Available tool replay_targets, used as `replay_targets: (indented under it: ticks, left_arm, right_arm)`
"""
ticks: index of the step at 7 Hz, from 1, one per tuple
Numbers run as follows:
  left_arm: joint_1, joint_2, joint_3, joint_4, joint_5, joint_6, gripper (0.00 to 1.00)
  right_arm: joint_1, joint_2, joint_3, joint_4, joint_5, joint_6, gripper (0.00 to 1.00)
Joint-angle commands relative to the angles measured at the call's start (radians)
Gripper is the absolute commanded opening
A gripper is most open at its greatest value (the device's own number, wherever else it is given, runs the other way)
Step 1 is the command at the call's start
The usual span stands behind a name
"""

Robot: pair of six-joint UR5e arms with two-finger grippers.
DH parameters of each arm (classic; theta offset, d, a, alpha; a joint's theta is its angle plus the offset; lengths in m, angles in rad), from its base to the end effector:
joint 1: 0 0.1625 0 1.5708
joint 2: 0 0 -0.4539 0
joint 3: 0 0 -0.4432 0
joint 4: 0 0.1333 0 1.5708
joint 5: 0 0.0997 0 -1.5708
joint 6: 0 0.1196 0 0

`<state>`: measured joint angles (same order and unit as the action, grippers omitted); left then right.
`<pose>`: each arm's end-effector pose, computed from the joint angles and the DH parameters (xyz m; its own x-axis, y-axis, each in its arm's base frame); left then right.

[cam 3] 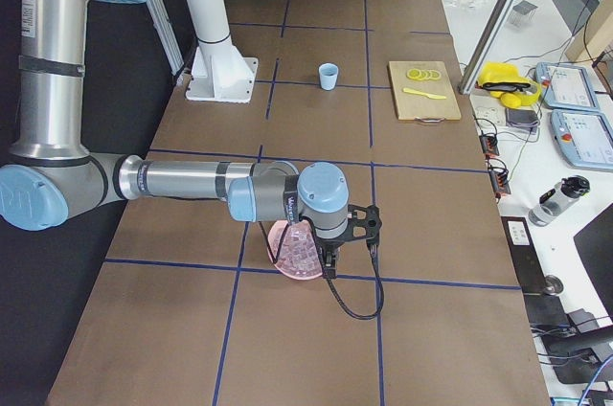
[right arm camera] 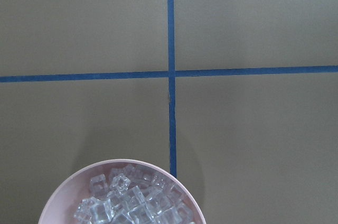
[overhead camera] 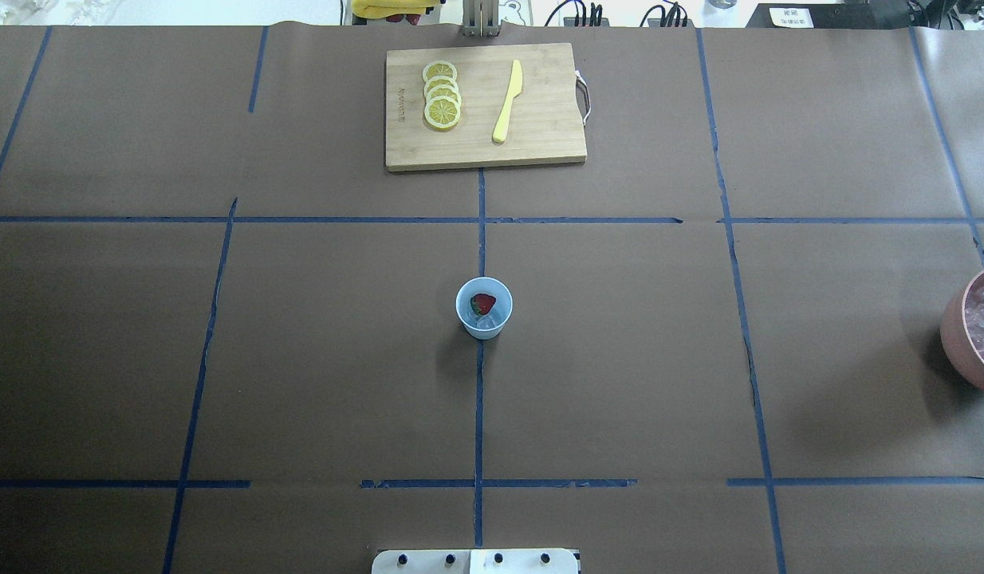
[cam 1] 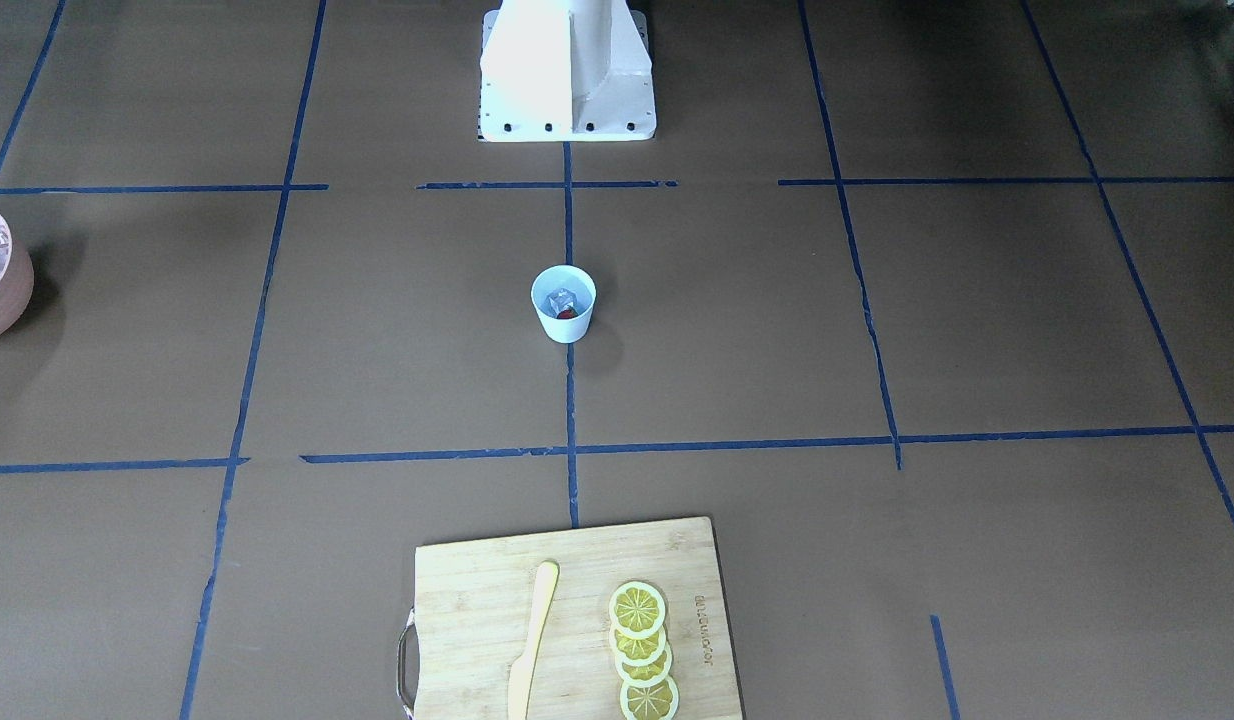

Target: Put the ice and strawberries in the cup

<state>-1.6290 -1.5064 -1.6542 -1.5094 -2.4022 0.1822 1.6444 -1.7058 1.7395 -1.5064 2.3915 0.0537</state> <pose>-0.0745 -0.5066 0.6918 0.6703 0.1114 -0.7337 -0.0644 0.9937 0.0921 0.0816 -0.4844 0.6687 0.6802 0.0320 0.7323 -0.1098 0.9922 0.0587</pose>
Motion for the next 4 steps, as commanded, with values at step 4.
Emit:
replay_targets:
  ticks: [4]
  left_arm:
    - [0.0, 0.0, 0.002, 0.0, 0.0, -0.001, 1.0]
  right_arm:
    - [0.0, -0.003, -0.003, 0.0, 0.0, -0.005, 0.99]
